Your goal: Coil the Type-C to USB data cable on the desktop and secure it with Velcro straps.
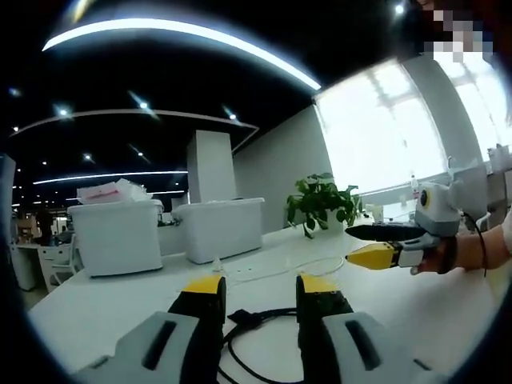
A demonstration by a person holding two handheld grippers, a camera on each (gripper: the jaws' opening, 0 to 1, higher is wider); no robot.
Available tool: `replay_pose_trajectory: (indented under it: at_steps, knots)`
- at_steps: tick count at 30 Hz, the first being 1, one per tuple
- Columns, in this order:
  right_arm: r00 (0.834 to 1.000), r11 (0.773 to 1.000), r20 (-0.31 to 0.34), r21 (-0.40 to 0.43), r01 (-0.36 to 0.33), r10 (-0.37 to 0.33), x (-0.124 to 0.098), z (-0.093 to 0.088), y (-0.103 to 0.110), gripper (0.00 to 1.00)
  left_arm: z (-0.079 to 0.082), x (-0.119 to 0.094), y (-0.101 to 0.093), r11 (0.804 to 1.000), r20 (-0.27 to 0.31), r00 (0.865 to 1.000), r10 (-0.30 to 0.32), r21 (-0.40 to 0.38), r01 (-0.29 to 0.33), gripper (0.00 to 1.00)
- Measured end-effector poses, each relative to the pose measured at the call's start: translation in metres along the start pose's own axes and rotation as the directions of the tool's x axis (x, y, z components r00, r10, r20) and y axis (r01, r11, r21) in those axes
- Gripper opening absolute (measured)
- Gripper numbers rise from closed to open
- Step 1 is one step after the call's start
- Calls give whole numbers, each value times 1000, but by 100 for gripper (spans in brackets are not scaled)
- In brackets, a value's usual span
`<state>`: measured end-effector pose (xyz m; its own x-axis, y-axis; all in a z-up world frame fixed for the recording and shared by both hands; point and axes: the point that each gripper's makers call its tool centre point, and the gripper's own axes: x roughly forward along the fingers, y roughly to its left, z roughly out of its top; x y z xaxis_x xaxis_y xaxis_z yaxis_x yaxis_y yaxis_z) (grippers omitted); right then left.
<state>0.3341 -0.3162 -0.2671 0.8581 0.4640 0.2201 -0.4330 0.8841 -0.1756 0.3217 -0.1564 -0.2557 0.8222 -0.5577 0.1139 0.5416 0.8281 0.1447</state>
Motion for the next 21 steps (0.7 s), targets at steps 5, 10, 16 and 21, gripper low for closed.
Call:
replay_pose_trajectory:
  at_steps: [5,10,16,21]
  knots:
    - [1000,1000,9,-3,4,-4,-1,3,-1,58,-1,1,-2,1000,-2,1000,-7,1,7,37]
    - [1000,1000,22,16,8,-8,-2,7,-3,58,-6,2,-1,1000,-21,1000,-3,6,4,37]
    - [1000,1000,18,15,4,-4,-2,6,-1,58,-8,2,0,1000,-27,1000,0,5,0,37]
    - [1000,1000,12,7,5,-5,-2,4,-1,58,-4,1,-1,1000,-15,1000,-2,8,2,37]
